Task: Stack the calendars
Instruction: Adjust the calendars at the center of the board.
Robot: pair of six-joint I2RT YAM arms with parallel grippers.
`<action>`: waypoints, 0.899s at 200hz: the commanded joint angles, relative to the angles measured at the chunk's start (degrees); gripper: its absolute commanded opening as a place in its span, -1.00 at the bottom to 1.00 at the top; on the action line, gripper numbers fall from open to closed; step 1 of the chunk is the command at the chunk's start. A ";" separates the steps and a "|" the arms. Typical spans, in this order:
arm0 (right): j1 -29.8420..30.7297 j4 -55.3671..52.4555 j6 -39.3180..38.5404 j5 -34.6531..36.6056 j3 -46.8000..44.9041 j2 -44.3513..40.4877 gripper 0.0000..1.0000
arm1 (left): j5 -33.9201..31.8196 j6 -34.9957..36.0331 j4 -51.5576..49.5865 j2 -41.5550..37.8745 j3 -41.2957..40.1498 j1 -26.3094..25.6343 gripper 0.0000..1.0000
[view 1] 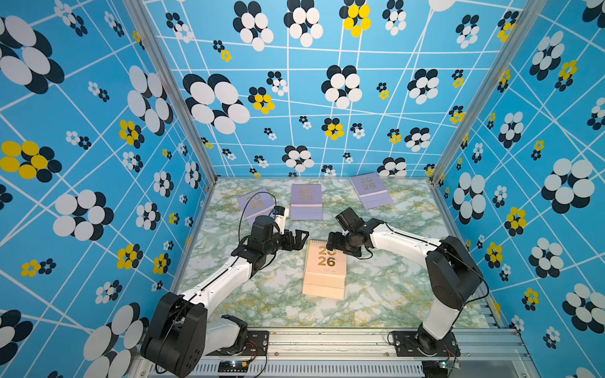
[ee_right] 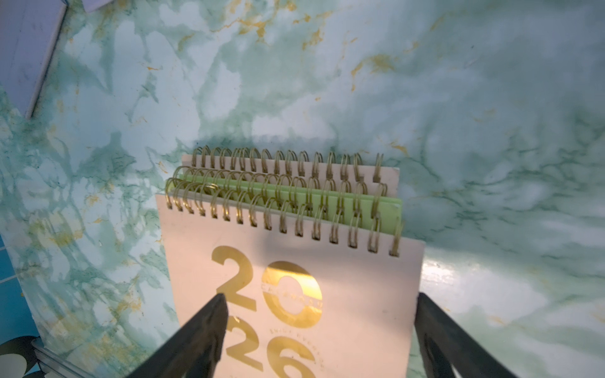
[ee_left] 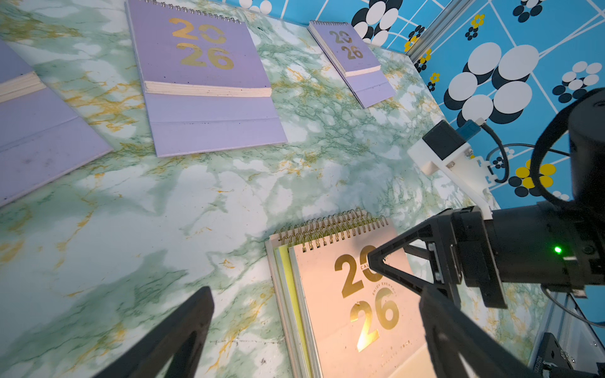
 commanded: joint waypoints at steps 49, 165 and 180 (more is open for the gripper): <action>-1.04 -0.56 -1.16 -0.08 1.15 1.37 0.80 | 0.90 -0.13 0.80 -1.19 -0.66 0.52 0.99; -0.98 2.17 -1.27 -2.76 2.41 2.93 0.80 | 0.95 -0.12 0.83 -0.86 -0.75 0.78 0.99; -0.96 2.28 -1.23 -2.91 2.58 2.99 0.80 | 0.95 -0.13 0.84 -0.93 -0.74 0.71 0.99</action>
